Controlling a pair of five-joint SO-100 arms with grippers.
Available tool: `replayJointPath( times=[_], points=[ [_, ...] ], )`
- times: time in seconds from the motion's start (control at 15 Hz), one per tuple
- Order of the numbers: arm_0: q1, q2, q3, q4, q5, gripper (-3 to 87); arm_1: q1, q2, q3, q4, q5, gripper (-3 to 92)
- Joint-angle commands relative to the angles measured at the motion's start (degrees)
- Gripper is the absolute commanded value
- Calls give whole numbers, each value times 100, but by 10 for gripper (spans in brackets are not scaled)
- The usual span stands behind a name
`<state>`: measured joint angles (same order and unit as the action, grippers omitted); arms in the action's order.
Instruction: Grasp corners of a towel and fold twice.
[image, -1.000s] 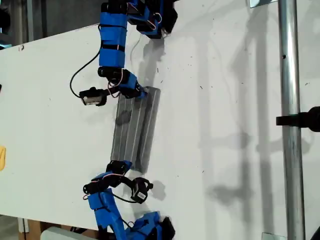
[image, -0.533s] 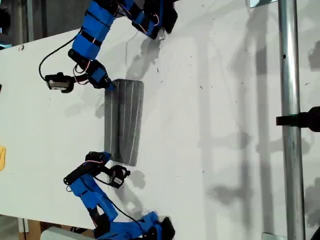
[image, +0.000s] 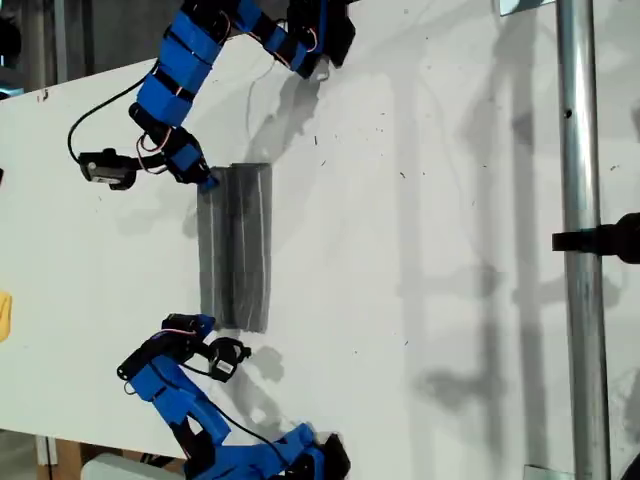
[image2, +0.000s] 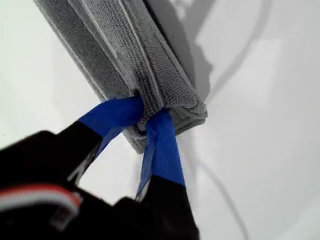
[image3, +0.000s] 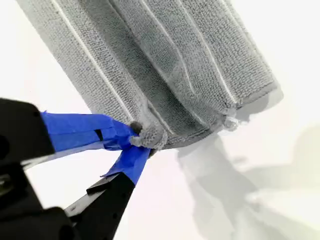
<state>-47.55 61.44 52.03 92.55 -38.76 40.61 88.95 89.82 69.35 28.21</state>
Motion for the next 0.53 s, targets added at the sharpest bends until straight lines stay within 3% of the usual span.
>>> replayJointPath(
  times=[0.0, 0.2, 0.47],
  points=[
    [404, 334, -26, 264, -202, 1, -343, 132, 70, 510, 475, -3],
    [967, 70, 105, 299, -615, 36, -703, 167, 466, 888, 1028, -3],
    [967, -729, 26, 158, -879, 37, -624, -325, 1239, 53, 1116, -3]
  ],
)
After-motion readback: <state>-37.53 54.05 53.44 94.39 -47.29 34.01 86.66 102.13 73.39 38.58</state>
